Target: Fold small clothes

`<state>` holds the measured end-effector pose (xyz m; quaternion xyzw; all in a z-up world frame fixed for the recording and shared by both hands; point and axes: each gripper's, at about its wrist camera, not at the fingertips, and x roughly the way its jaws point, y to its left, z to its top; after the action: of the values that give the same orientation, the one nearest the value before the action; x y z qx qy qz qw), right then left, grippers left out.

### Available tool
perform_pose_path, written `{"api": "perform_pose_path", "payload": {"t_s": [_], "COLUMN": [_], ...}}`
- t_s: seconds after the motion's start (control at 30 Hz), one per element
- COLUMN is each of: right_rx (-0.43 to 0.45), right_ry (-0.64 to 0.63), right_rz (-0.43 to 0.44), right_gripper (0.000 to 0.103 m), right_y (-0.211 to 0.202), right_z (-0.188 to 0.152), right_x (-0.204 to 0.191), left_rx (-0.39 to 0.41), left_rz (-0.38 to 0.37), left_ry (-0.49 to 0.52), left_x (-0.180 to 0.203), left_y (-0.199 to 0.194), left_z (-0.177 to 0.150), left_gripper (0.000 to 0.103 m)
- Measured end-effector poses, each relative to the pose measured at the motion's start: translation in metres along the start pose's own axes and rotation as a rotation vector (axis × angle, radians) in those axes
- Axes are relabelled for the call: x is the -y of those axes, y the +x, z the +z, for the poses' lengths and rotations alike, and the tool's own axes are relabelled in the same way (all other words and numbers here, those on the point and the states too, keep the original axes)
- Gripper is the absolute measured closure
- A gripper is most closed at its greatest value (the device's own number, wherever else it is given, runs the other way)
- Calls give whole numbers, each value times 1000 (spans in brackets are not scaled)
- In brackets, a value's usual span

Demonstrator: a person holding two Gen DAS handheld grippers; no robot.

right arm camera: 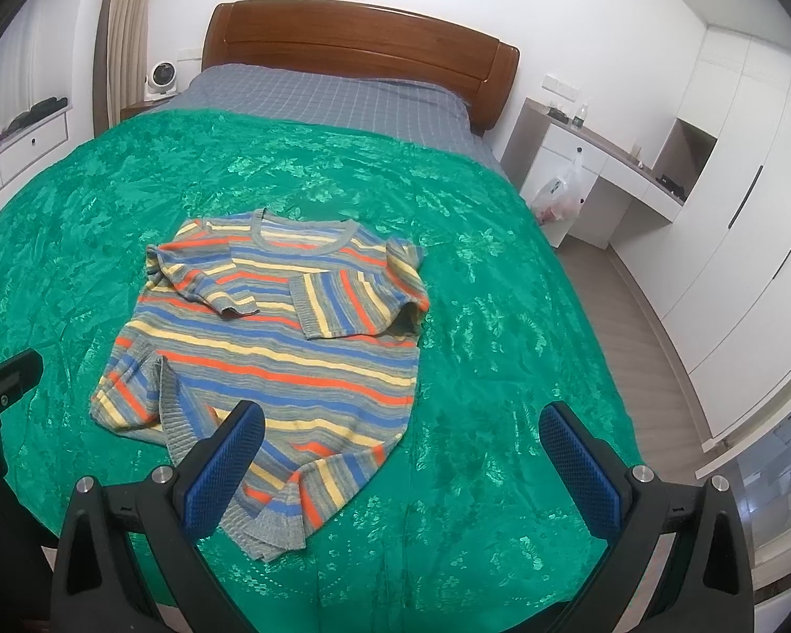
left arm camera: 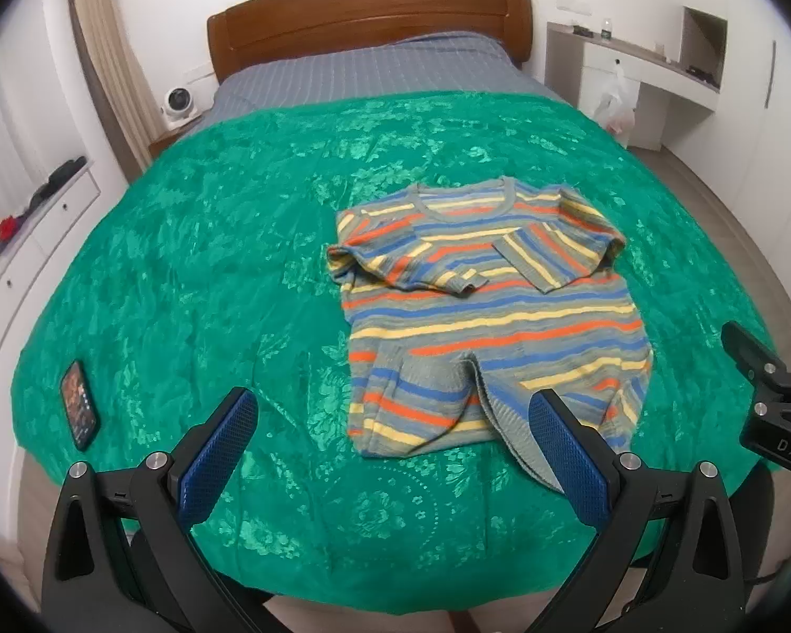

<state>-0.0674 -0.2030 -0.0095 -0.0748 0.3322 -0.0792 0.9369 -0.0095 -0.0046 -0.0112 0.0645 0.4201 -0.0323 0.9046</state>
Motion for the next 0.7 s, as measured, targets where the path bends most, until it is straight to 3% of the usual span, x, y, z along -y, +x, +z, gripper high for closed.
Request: {"api": "perform_pose_path", "payload": {"t_s": [0.7], "right_rx": [8], "right_ry": [6], "right_rz": [-29], "right_gripper": [0], "right_y": [-1], "right_z": [2], "right_x": [4], "left_rx": [7], "left_rz": [-5], "left_ry": [-4], "left_x": [-3], "left_y": [1], "left_z": [1], "left_gripper": [0]}}
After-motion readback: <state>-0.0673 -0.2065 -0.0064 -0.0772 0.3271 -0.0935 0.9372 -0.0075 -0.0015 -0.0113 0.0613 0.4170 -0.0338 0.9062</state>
